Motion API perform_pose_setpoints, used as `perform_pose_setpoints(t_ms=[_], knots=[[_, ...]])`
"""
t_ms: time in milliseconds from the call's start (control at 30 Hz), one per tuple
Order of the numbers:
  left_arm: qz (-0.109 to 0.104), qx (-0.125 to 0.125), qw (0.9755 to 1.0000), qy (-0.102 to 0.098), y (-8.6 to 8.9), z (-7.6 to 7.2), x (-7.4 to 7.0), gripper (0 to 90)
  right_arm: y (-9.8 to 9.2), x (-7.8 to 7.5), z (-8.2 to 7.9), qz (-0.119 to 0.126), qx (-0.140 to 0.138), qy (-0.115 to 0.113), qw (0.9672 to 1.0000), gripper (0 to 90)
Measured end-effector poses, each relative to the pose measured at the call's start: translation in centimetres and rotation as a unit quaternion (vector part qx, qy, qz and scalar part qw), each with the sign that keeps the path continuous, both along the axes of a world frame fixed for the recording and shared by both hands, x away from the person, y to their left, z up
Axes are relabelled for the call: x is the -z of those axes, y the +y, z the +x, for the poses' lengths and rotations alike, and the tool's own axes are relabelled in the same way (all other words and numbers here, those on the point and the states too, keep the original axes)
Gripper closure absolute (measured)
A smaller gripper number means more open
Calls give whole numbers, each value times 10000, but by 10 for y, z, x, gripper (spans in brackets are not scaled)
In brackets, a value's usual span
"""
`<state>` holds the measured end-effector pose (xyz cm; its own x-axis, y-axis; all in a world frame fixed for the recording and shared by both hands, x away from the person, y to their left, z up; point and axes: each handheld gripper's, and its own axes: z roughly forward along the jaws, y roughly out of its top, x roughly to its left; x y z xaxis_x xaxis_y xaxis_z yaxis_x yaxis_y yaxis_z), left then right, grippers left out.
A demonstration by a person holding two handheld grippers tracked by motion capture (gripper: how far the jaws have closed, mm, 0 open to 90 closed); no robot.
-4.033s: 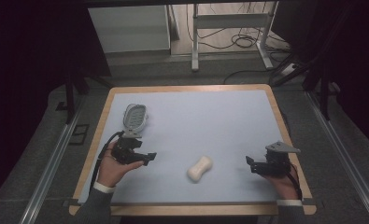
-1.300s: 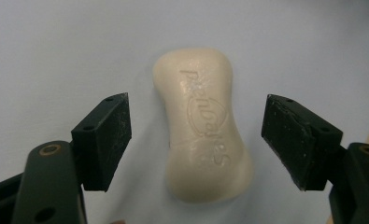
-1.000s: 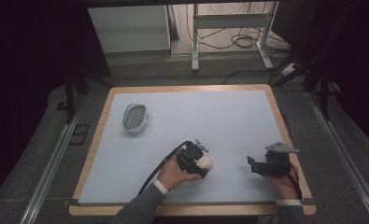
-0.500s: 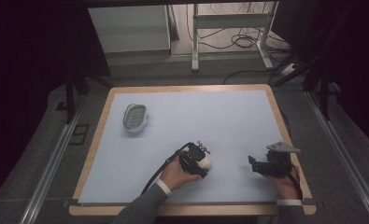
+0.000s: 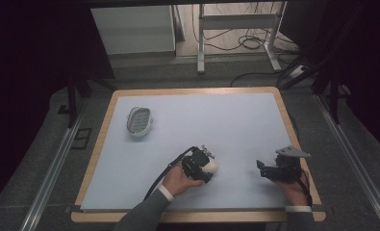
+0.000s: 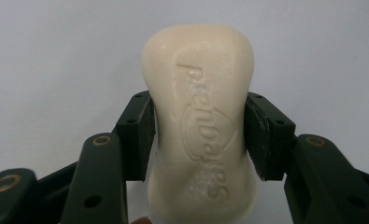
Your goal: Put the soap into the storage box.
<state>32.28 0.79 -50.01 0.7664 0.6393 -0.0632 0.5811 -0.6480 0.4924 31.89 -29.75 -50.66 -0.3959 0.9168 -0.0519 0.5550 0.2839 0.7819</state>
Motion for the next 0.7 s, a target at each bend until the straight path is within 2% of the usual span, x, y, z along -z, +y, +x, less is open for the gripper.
perform_pose_setpoints(t_ms=[233,433,600,700], knots=[[-224,17,9997,-11,12,2,-9,486,-1,0,0,0,23,-6,10000,85],[-270,26,9996,-34,15,3,-9,488,-1,0,0,-3,48,-5,10000,85],[-154,101,9998,-33,9,3,-5,491,-1,1,0,-14,50,-8,10000,85],[69,204,9998,-41,1,2,0,492,-1,1,1,-32,50,-2,10000,85]])
